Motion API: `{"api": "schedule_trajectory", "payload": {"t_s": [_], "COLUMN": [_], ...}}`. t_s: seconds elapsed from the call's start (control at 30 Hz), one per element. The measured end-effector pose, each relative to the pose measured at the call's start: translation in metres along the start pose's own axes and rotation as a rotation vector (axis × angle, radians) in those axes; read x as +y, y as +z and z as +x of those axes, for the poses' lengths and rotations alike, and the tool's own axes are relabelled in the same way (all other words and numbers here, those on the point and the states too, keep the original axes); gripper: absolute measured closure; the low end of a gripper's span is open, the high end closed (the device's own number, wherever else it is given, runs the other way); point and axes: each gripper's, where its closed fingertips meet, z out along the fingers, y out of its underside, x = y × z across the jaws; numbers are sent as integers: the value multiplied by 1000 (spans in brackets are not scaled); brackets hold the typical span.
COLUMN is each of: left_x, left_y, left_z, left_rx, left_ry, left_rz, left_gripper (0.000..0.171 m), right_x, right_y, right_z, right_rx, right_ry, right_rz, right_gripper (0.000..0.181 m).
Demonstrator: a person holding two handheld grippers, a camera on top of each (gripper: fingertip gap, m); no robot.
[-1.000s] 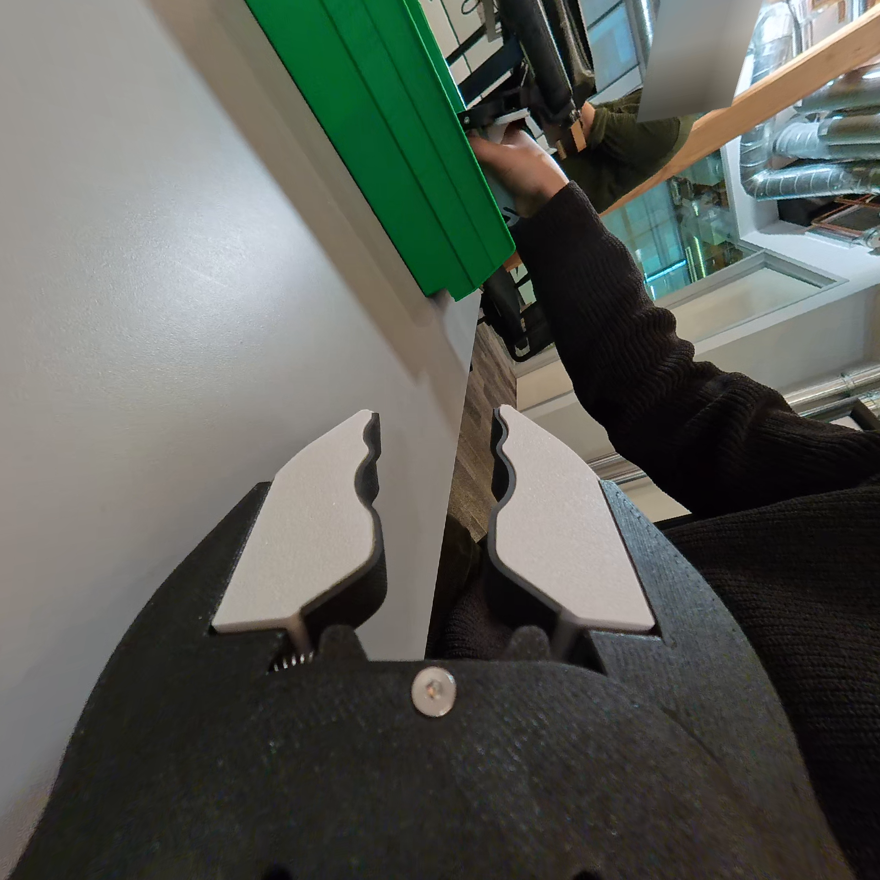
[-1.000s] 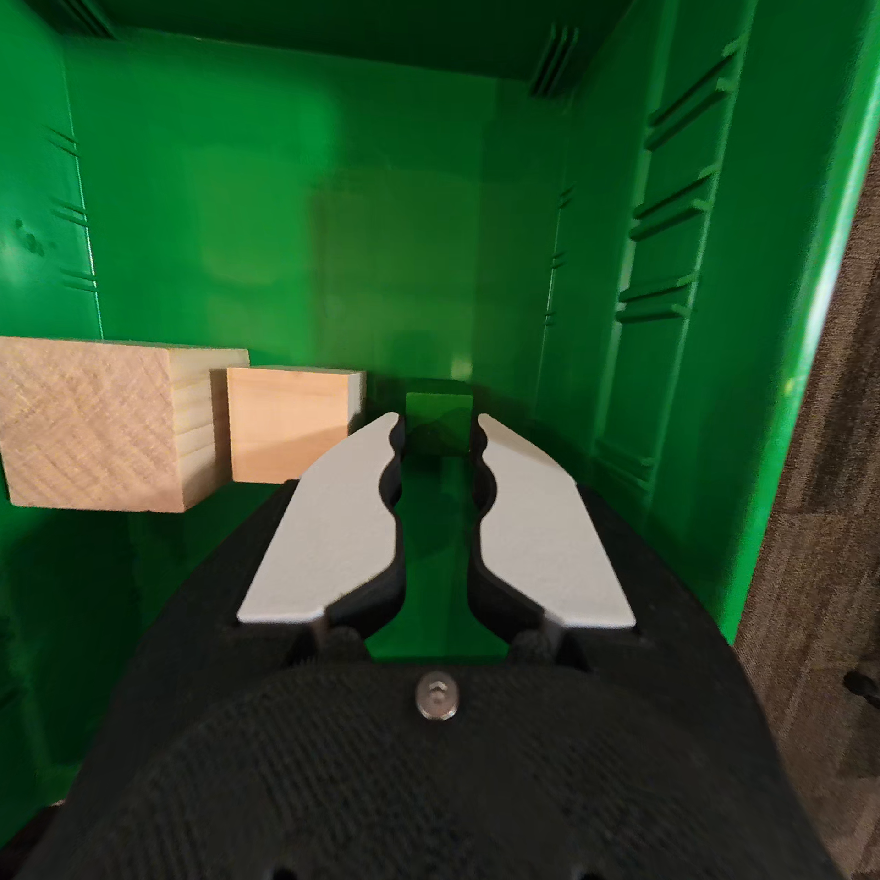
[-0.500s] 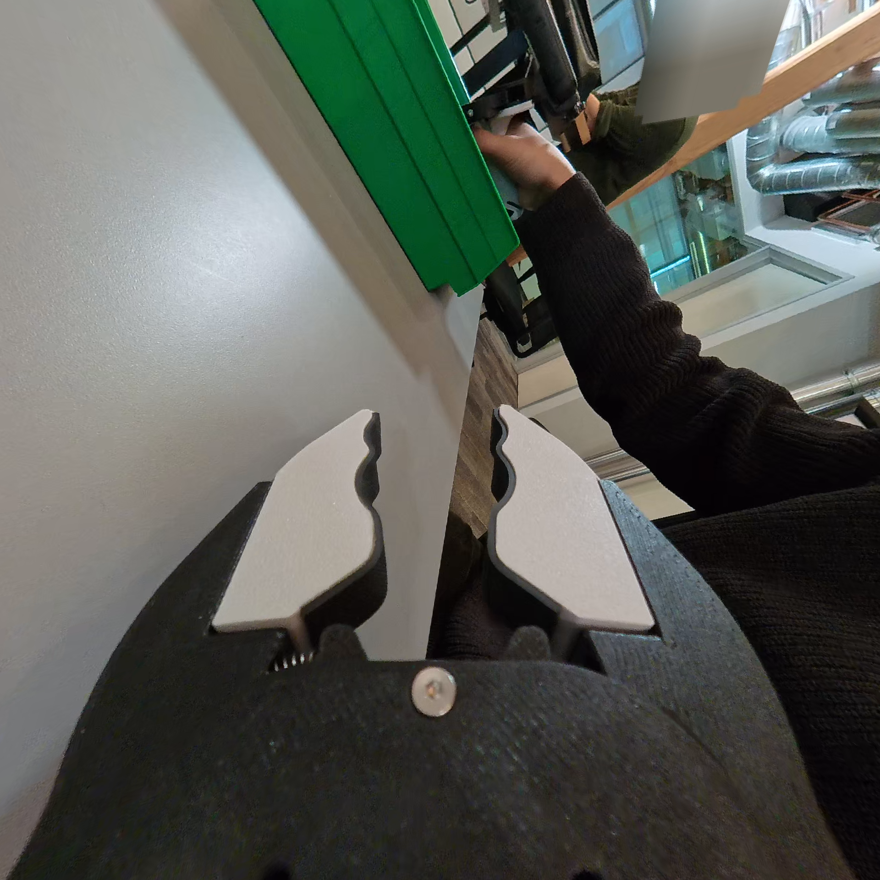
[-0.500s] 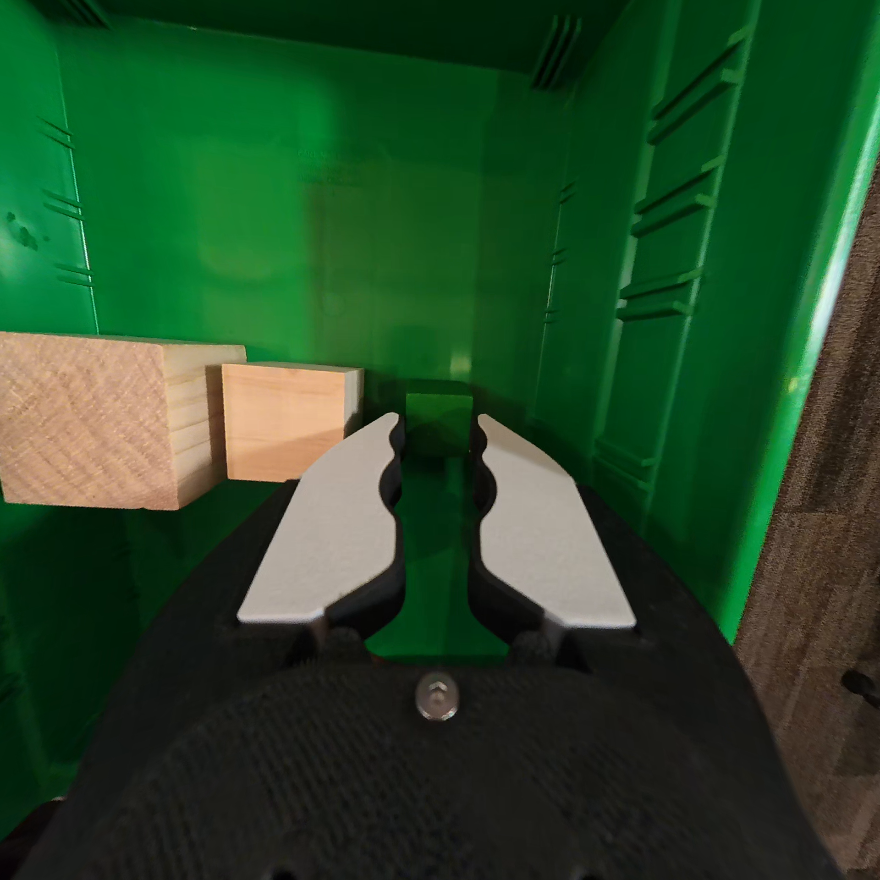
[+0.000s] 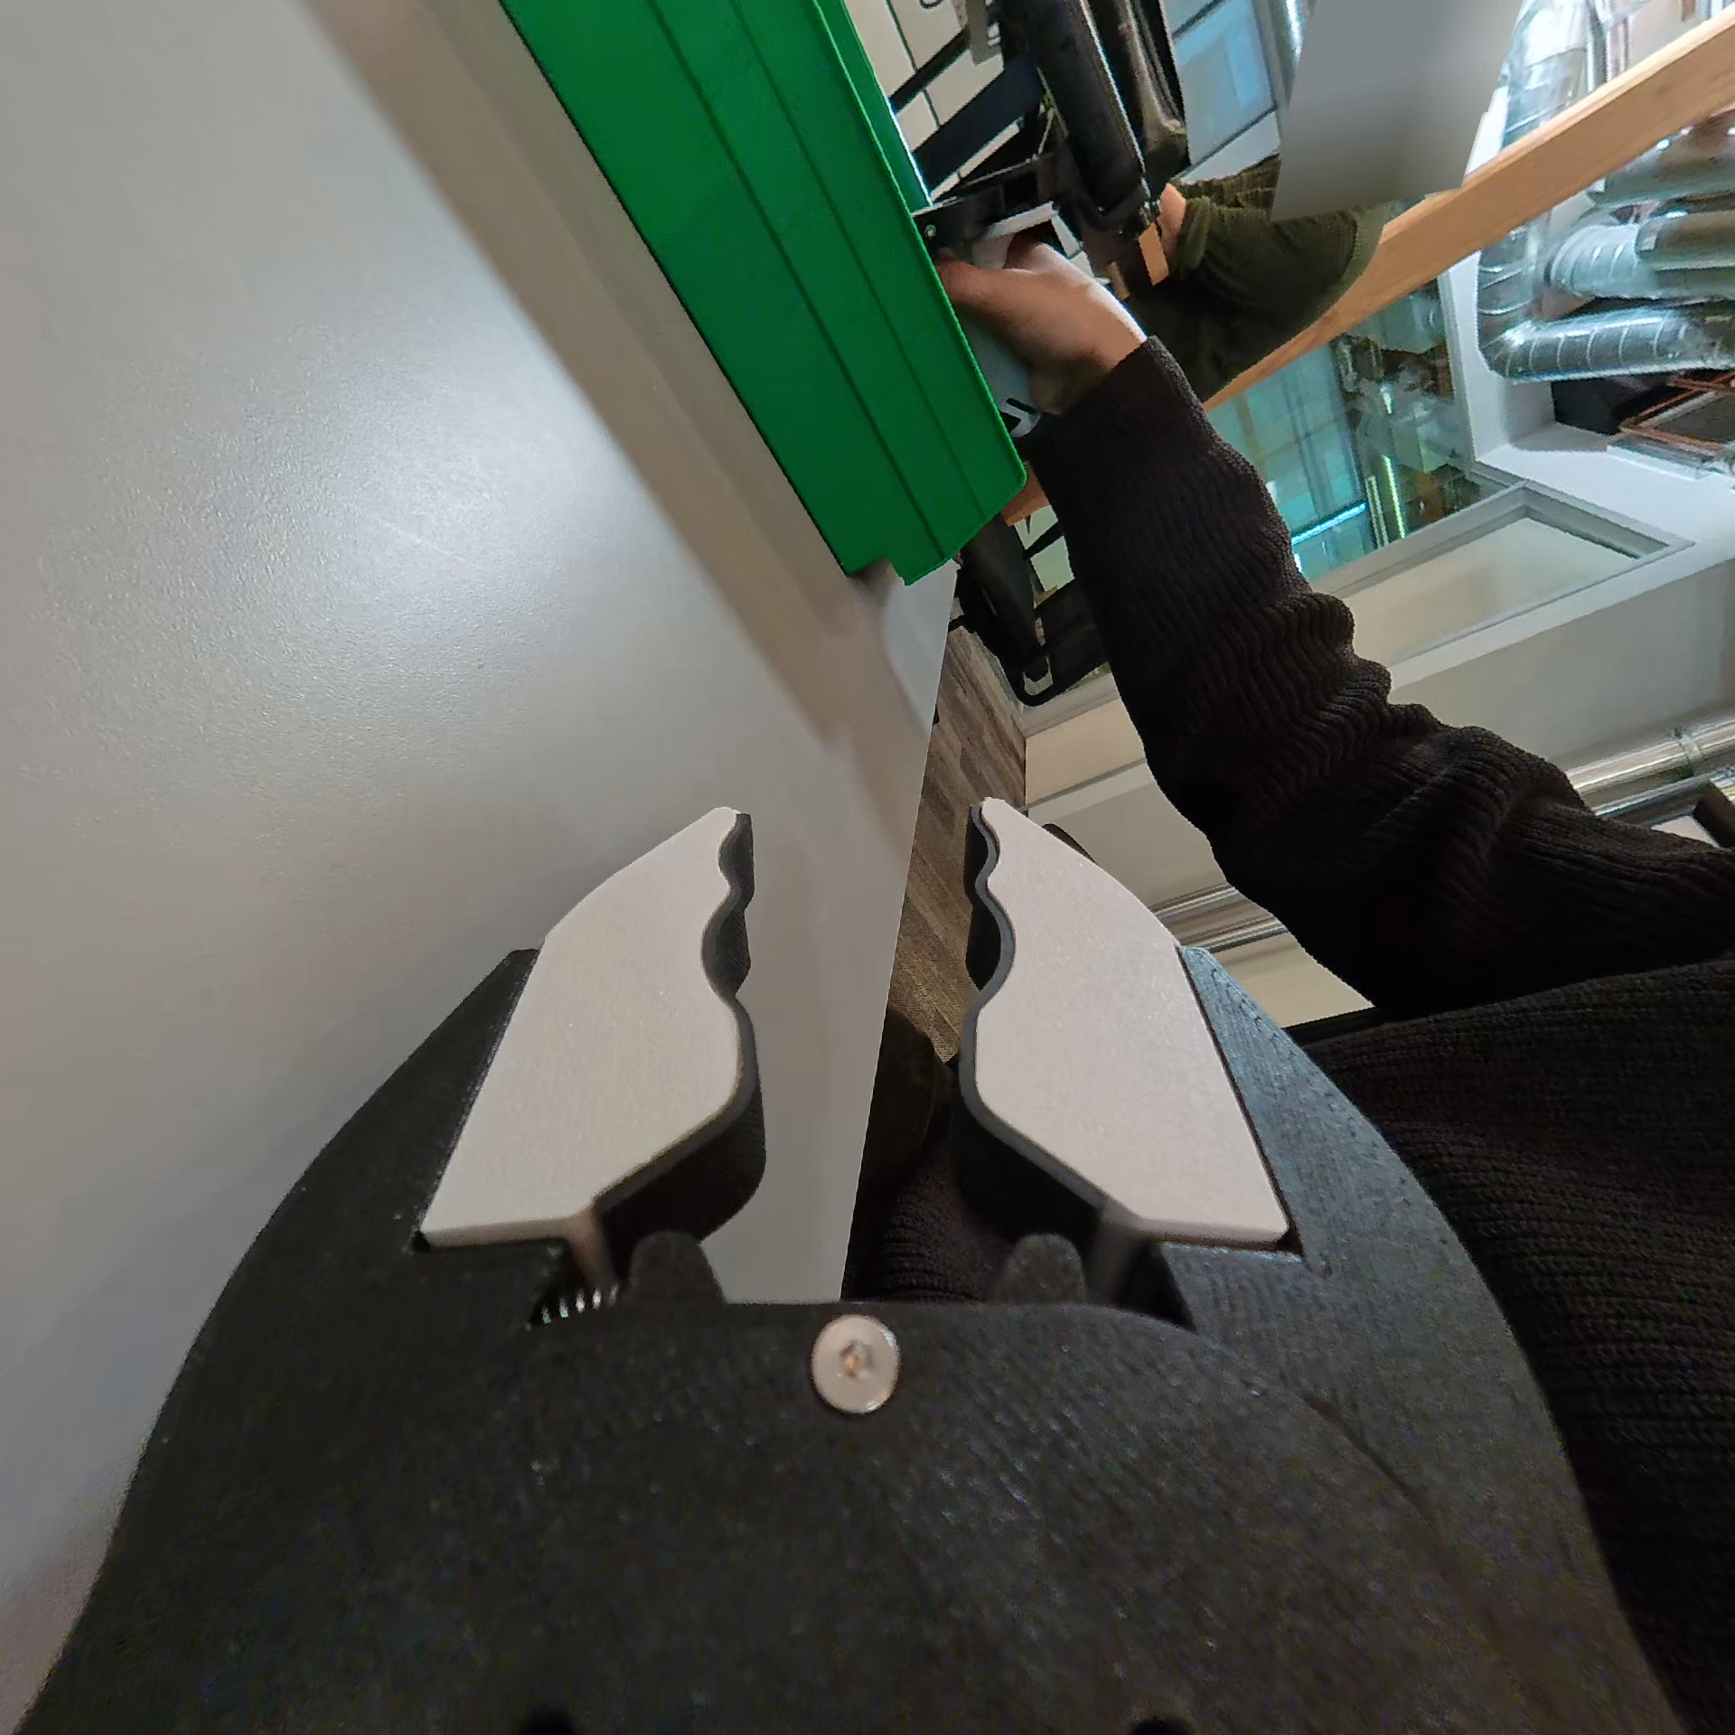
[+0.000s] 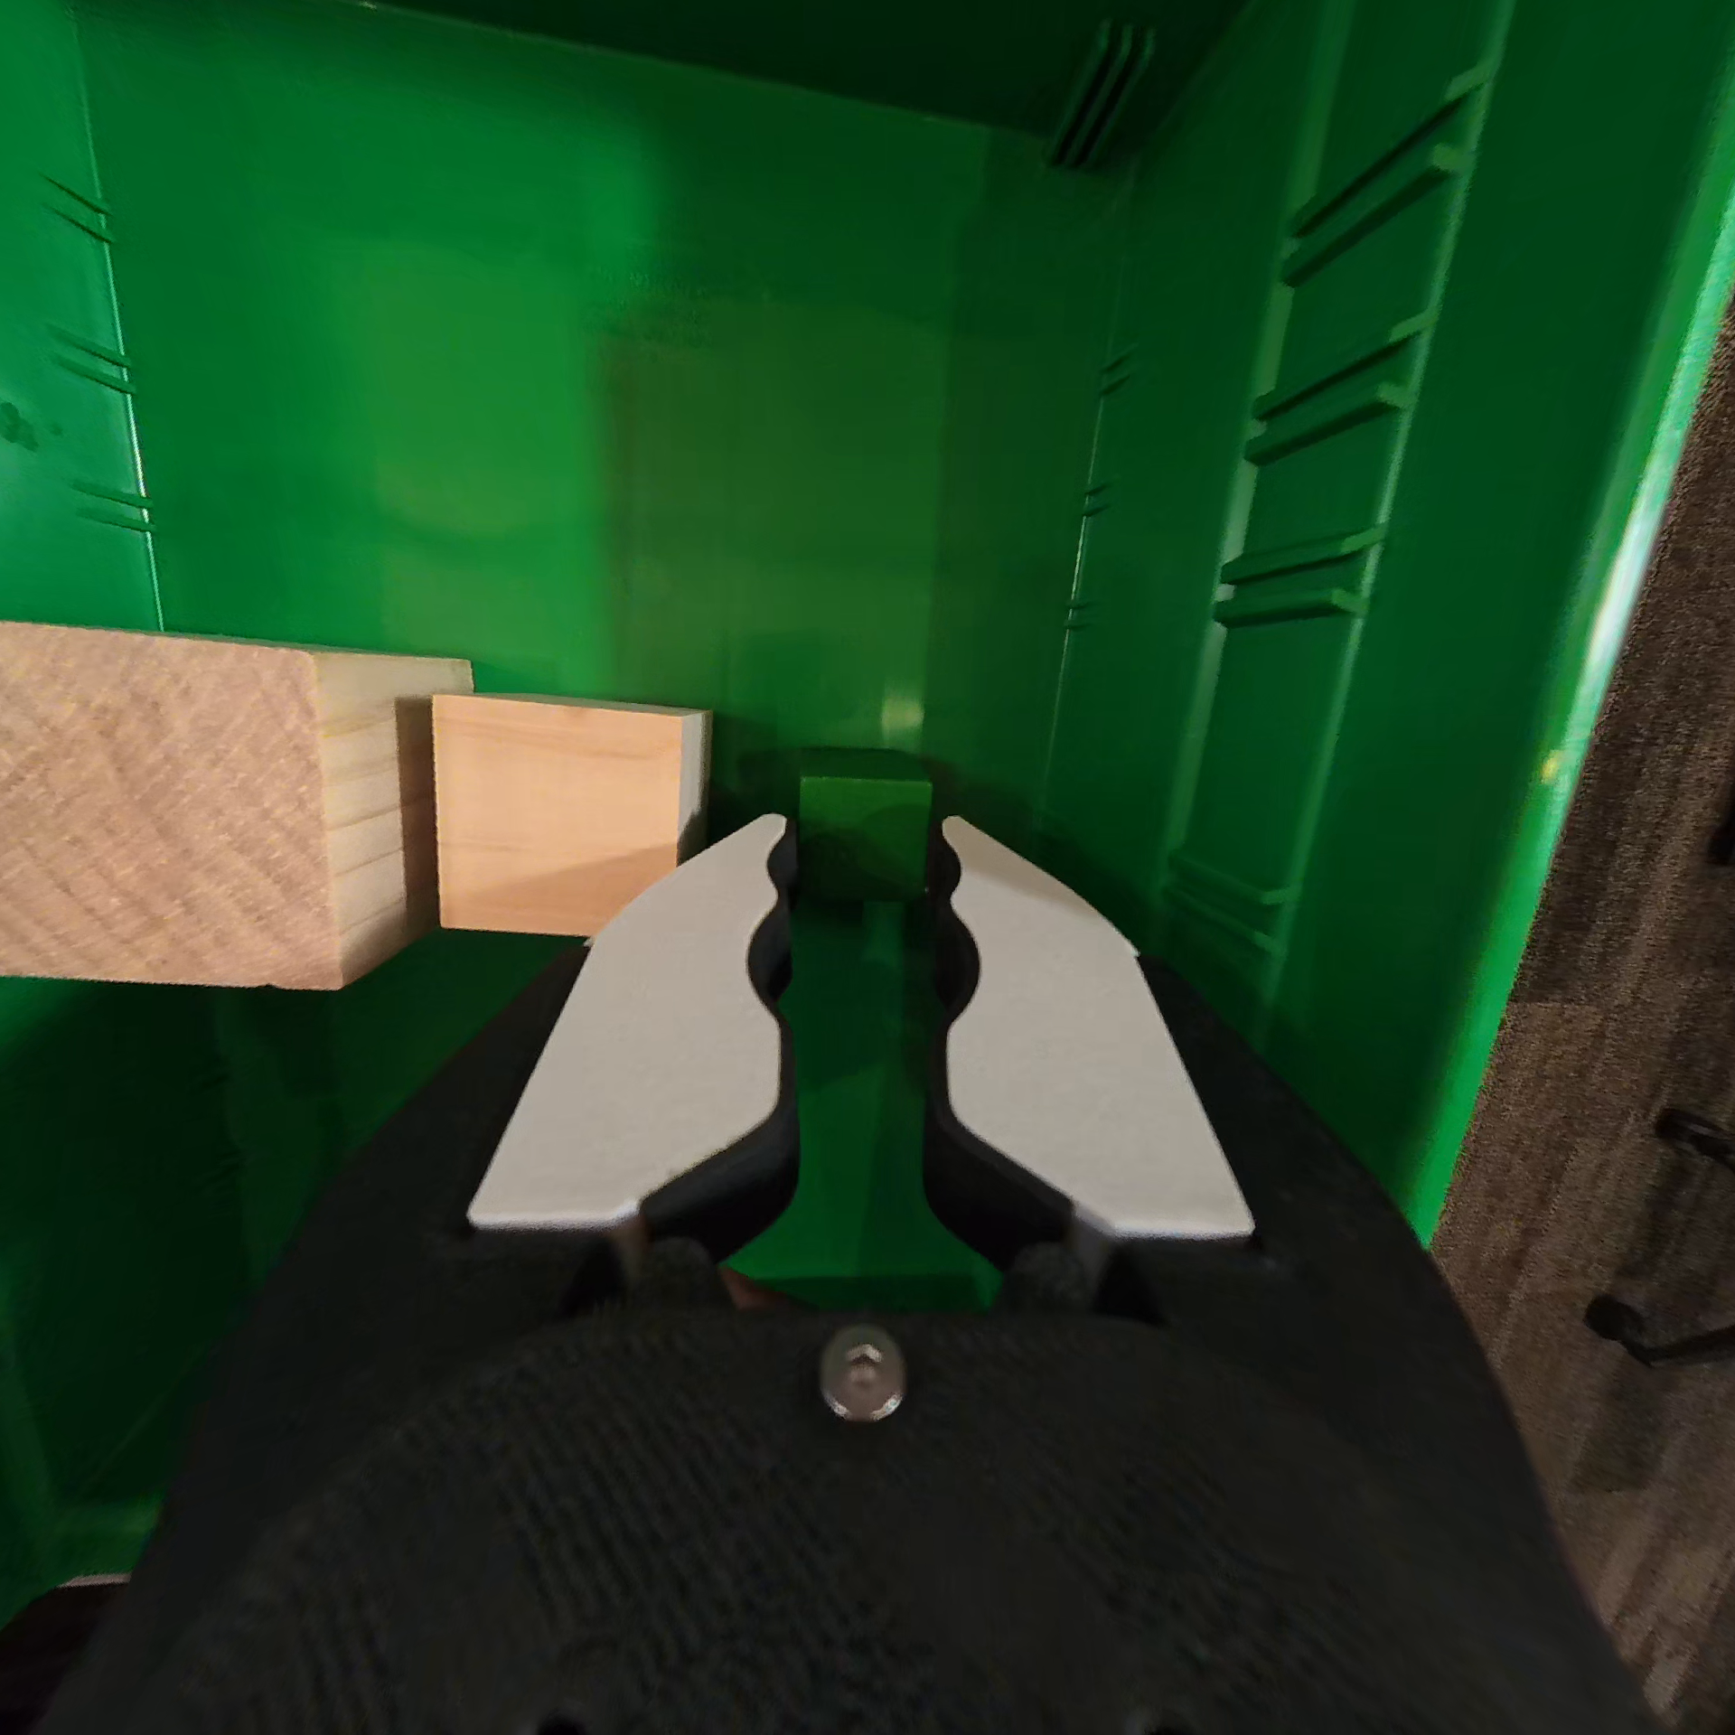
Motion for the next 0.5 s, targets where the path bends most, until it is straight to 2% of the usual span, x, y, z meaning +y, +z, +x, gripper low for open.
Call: {"api": "schedule_trajectory", "payload": {"t_s": [0.37, 0.5], "left_x": [-1, -1], "left_y": [0, 0], "left_z": [0, 0], "left_rx": [-3, -2], "left_ry": [1, 0], "left_rz": [3, 3], "left_gripper": [128, 128], "right_x": [-6, -13], "right_y": [-10, -23], "right_z": [2, 4], "right_rx": [-7, -12], "right_ry": [14, 32], "right_rz": [41, 91], "right_gripper": [151, 163]}}
